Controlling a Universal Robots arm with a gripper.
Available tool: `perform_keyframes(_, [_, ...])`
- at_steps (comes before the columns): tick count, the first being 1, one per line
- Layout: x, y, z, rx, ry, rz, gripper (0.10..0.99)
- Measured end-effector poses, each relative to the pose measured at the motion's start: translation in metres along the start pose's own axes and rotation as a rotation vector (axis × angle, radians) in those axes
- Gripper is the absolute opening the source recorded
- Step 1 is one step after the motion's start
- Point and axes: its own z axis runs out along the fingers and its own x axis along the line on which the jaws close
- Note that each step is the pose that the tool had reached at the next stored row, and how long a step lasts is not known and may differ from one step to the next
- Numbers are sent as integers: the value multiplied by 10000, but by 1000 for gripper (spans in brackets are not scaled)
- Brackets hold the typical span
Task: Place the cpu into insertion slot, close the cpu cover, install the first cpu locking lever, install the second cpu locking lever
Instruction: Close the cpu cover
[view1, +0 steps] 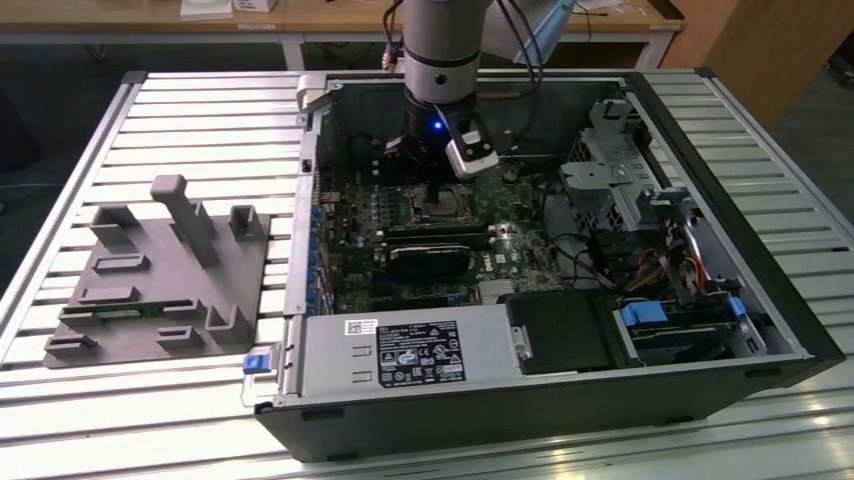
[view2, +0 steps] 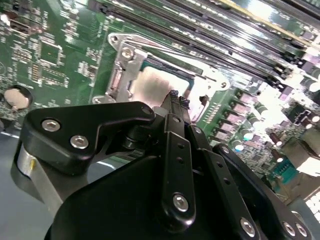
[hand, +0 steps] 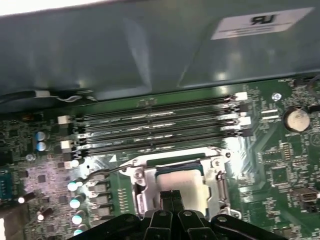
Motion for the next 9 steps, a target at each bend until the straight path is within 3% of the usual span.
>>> perform_keyframes(9, [120, -20, 28, 0, 0, -1, 106])
